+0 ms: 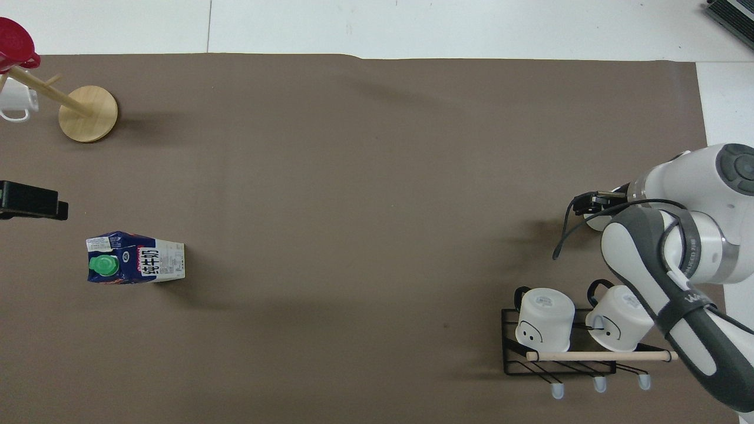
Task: Place cup and milk on table
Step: 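Lift the white mug with the right gripper and carry it toward the table center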
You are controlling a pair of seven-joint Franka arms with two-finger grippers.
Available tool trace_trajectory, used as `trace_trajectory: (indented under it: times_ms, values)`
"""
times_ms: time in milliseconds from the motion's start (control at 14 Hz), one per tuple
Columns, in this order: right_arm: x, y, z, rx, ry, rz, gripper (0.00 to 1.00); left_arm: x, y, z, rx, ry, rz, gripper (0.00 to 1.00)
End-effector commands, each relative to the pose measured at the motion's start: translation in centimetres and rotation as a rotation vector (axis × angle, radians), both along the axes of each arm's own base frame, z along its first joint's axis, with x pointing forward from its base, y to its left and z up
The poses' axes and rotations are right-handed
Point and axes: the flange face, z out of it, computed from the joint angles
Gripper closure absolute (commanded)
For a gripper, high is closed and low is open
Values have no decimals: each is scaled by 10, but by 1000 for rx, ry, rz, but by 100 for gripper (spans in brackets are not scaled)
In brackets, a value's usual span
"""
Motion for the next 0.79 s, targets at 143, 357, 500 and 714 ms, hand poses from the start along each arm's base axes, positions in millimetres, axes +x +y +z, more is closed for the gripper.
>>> trace_trajectory:
  times_ms: [143, 357, 500, 714]
  values:
    - [5, -1, 4, -8, -25, -1, 100, -3, -3, -1, 7, -14, -10, 0]
    - [11, 10, 32, -10, -53, 15, 100, -4, -11, -2, 7, -8, -21, 0]
    - [16, 37, 59, -5, -51, 47, 100, -5, -12, -2, 5, -3, -21, 0]
    - [19, 101, 86, -5, -27, 21, 100, -5, -10, -2, 5, -5, -20, 0]
